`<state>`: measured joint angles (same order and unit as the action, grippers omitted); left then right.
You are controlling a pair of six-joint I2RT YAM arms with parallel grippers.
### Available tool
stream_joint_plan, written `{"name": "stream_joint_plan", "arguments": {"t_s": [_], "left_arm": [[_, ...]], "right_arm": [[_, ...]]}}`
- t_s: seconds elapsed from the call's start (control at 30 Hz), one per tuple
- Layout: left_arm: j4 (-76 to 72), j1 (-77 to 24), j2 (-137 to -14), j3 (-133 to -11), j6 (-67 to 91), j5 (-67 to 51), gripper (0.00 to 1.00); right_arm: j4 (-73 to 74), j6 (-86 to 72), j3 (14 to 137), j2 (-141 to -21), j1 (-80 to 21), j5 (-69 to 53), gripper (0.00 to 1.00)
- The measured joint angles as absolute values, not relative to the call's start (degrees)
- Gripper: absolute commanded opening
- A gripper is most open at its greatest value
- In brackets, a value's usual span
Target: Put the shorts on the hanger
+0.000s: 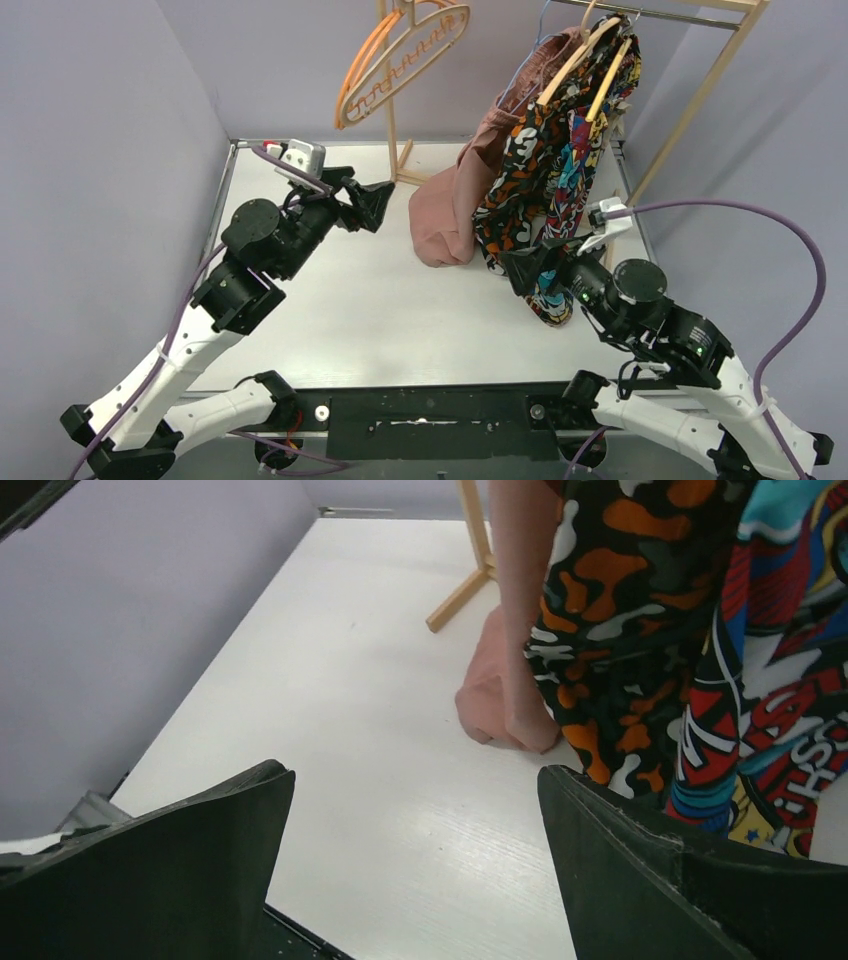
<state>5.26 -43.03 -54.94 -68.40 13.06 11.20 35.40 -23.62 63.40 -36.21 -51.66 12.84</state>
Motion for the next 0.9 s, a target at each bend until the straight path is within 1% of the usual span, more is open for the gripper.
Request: {"name": "stream_joint_plan", "arguments": {"t_s": [0.17, 0.4, 0.53, 0.8, 0.9], "left_arm": [[12.34, -43.03, -51.96, -68.01, 15.4, 12.05, 0.81], [17.74, -43.03, -46.11, -62.92, 20.03, 11.42, 0.82], [19.64, -43.03, -43.86, -59.27, 23.31, 11.0, 0.82], [20.4, -43.03, -38.2, -49.69, 29.56, 10.7, 0.86], [20.29, -43.03, -35.64, -48.03, 30.09, 10.72, 0.87]], "right_arm": [[40.42, -30.46, 66.43, -40.99, -51.66, 21.1, 0.98], [43.77, -36.69, 66.52, -42.24, -51.66, 28.42, 0.98], [43.35, -36.84, 64.84, -40.93, -51.42, 28.42, 0.98], [42.96, -36.6, 59.88, -40.34, -51.4, 25.02, 0.97], [42.5, -36.67, 58.76, -39.94, -51.4, 24.56, 0.98]]}}
